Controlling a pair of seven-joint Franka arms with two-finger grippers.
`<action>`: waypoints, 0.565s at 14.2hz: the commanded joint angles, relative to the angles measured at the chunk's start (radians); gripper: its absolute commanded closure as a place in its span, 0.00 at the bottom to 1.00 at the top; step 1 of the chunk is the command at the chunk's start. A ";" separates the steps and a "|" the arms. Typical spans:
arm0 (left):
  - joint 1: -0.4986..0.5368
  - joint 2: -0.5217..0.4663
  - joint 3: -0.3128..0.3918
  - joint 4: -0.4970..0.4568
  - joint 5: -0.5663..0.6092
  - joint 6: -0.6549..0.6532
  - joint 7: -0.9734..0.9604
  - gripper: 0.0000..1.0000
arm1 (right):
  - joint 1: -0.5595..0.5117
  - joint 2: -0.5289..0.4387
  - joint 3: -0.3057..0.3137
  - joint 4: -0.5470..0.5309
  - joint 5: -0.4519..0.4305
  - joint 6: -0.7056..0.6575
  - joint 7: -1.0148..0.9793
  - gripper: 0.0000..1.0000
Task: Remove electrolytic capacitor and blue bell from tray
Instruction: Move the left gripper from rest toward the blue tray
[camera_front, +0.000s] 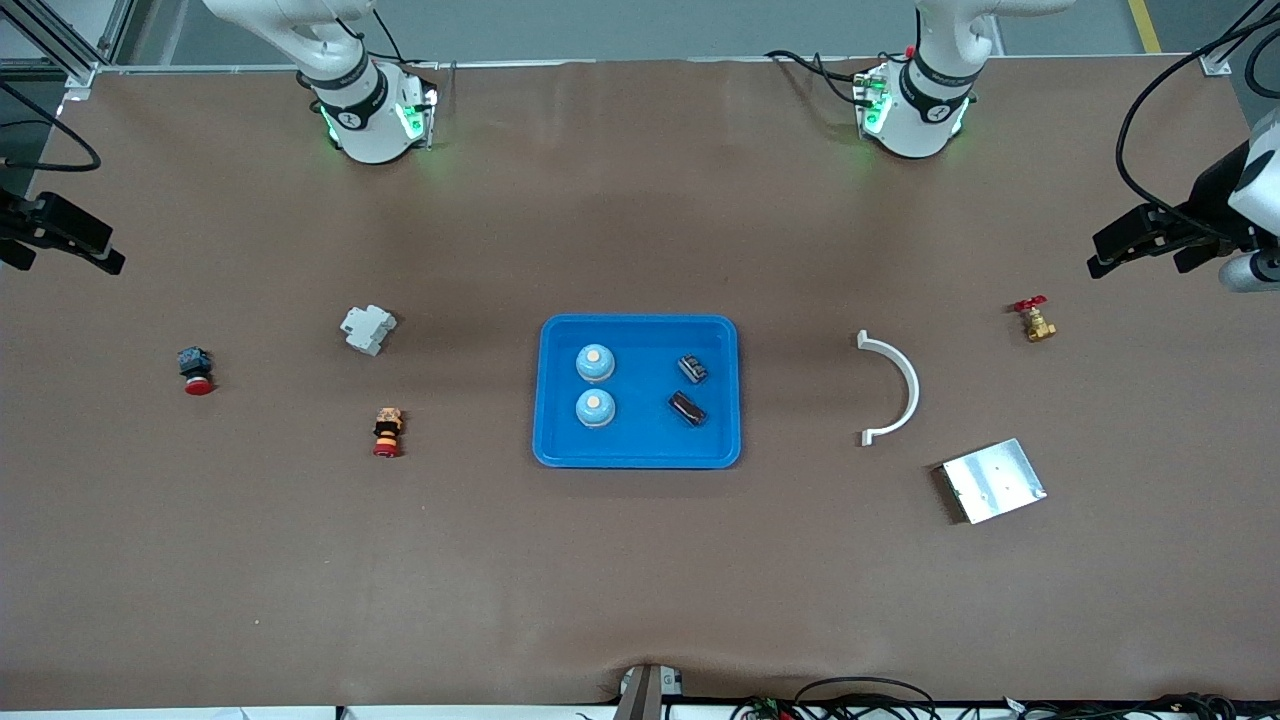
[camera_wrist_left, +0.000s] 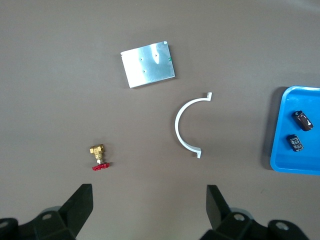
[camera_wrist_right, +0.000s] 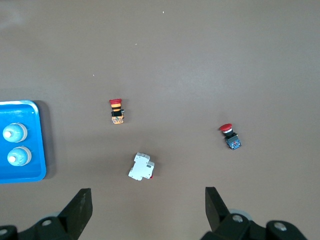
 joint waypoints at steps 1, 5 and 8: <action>0.002 0.007 -0.002 0.022 -0.012 -0.026 0.010 0.00 | 0.000 -0.038 0.004 -0.036 -0.029 0.001 0.011 0.00; -0.001 0.007 -0.004 0.030 -0.012 -0.026 0.006 0.00 | -0.002 -0.041 0.005 -0.036 -0.038 0.002 0.011 0.00; 0.004 0.007 -0.021 0.030 -0.020 -0.026 0.003 0.00 | -0.002 -0.042 0.005 -0.037 -0.034 0.001 0.012 0.00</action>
